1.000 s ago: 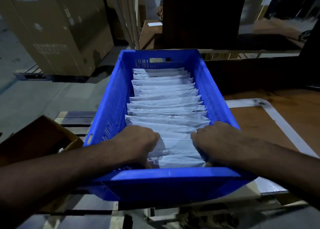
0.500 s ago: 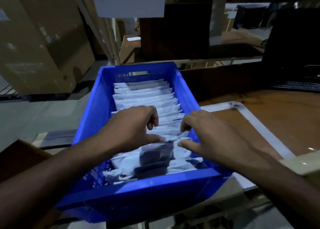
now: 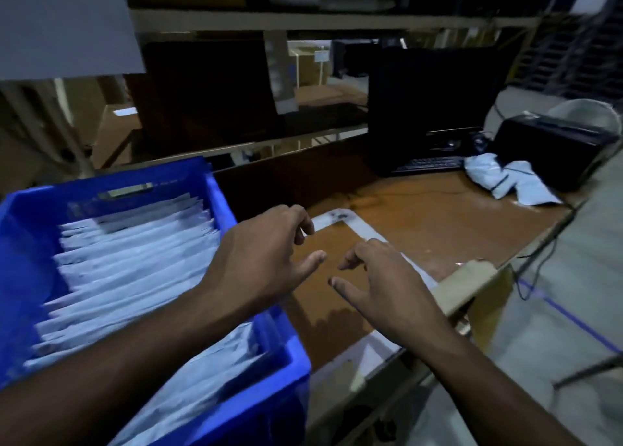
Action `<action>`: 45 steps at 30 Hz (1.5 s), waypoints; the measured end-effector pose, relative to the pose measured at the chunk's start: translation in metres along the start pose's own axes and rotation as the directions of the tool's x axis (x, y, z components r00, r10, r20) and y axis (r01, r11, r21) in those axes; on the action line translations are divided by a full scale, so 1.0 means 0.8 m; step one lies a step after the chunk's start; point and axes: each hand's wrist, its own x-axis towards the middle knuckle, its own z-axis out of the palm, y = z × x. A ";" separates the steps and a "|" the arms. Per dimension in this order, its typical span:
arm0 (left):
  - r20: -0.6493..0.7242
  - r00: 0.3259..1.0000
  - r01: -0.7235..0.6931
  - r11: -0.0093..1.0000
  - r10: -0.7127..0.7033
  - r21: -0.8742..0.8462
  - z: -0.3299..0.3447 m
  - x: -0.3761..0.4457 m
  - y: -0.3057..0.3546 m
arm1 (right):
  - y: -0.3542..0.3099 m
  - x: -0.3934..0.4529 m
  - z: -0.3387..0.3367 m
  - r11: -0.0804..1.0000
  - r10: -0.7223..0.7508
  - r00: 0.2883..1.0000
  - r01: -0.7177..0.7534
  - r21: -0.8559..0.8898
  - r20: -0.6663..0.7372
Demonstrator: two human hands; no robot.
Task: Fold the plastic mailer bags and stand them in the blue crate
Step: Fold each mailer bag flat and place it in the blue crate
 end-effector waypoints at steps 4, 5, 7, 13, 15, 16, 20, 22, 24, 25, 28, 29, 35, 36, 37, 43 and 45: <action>0.097 0.994 -0.051 0.998 0.049 0.028 0.047 0.049 0.045 | 0.069 0.011 -0.015 0.997 0.071 0.997 -0.071 -0.005 -0.013; 0.119 0.991 -0.068 0.997 0.064 0.037 0.059 0.063 0.056 | 0.090 0.015 -0.019 0.996 0.087 0.996 -0.087 0.000 -0.014; 0.165 0.982 -0.098 0.994 0.090 0.039 0.084 0.097 0.079 | 0.138 0.028 -0.026 0.995 0.105 0.994 -0.105 0.001 -0.030; 0.226 0.970 -0.107 0.993 0.093 0.051 0.194 0.220 0.148 | 0.313 0.091 -0.053 0.985 0.167 0.984 -0.169 -0.031 -0.066; 0.203 0.977 -0.075 0.997 0.070 0.018 0.242 0.263 0.175 | 0.376 0.115 -0.064 0.982 0.186 0.979 -0.188 -0.026 -0.078; 0.185 0.981 -0.048 0.999 0.049 -0.012 0.268 0.284 0.190 | 0.407 0.128 -0.069 0.979 0.200 0.975 -0.202 -0.020 -0.093; 0.148 0.985 0.115 0.982 -0.093 -0.147 0.364 0.355 0.245 | 0.514 0.181 -0.086 0.958 0.283 0.938 -0.286 0.014 -0.202; 0.171 0.975 0.175 0.965 -0.142 -0.196 0.402 0.383 0.268 | 0.557 0.211 -0.095 0.947 0.313 0.913 -0.321 0.014 -0.262; 0.166 0.973 0.198 0.954 -0.163 -0.225 0.428 0.408 0.285 | 0.595 0.243 -0.102 0.939 0.327 0.895 -0.343 0.003 -0.303; 0.158 0.972 0.205 0.951 -0.172 -0.232 0.438 0.420 0.291 | 0.612 0.260 -0.105 0.933 0.338 0.886 -0.359 -0.006 -0.318; 0.154 0.969 0.228 0.945 -0.195 -0.235 0.463 0.455 0.299 | 0.658 0.306 -0.111 0.911 0.376 0.862 -0.412 -0.036 -0.341; 0.156 0.967 0.233 0.943 -0.200 -0.236 0.469 0.466 0.301 | 0.672 0.320 -0.111 0.902 0.388 0.856 -0.428 -0.047 -0.341; 0.143 0.961 0.270 0.918 -0.237 -0.291 0.496 0.495 0.304 | 0.734 0.365 -0.104 0.851 0.433 0.856 -0.492 -0.183 -0.283; 0.142 0.960 0.274 0.917 -0.242 -0.291 0.499 0.494 0.303 | 0.739 0.367 -0.102 0.846 0.429 0.860 -0.490 -0.211 -0.276; 0.142 0.959 0.279 0.914 -0.246 -0.294 0.501 0.493 0.301 | 0.743 0.367 -0.099 0.845 0.410 0.870 -0.475 -0.244 -0.273; 0.157 0.919 0.393 0.824 -0.360 -0.409 0.500 0.481 0.268 | 0.699 0.337 -0.091 0.933 0.289 0.904 -0.340 -0.121 -0.314; 0.169 0.862 0.483 0.675 -0.478 -0.558 0.488 0.472 0.247 | 0.666 0.317 -0.084 0.962 0.238 0.931 -0.265 -0.065 -0.278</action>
